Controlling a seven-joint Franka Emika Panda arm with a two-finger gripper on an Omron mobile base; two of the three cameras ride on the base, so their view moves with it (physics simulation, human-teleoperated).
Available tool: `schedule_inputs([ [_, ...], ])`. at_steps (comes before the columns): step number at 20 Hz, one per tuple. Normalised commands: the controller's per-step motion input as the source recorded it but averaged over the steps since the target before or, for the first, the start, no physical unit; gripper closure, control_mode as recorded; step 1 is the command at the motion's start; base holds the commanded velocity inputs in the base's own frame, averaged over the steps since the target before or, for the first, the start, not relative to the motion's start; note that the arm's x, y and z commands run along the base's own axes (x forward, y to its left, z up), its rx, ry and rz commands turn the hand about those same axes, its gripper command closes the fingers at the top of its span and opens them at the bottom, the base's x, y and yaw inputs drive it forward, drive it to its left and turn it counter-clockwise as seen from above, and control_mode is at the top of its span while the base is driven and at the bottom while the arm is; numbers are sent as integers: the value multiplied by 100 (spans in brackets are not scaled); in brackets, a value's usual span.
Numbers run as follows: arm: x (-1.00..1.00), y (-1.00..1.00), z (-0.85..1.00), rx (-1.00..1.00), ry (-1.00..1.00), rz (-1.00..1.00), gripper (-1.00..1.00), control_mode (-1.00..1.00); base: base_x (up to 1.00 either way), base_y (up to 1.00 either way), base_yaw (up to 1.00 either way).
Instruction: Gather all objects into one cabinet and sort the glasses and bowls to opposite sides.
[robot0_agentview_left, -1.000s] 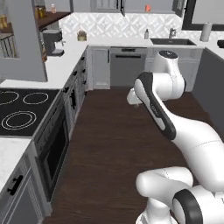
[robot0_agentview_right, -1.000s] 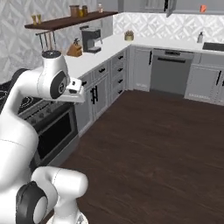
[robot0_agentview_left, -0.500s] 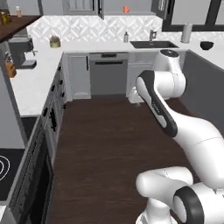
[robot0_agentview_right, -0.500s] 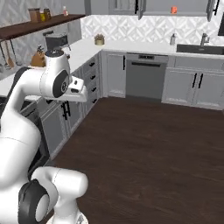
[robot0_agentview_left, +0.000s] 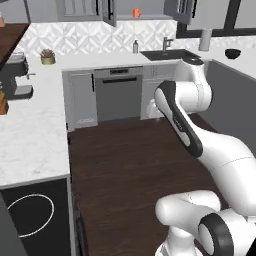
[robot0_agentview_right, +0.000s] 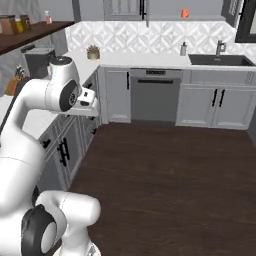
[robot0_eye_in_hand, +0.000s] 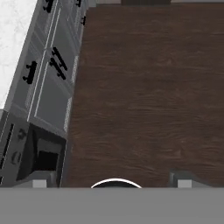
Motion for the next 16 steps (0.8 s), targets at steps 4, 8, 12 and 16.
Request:
schedule_inputs([
  [4,0,0,0,0,0,0,-100,100,100,69,-27],
  [8,0,0,0,0,0,0,-100,100,100,9,-11],
  [12,0,0,0,0,0,0,-100,100,100,-88,22],
  [16,0,0,0,0,0,0,-100,100,100,7,14],
])
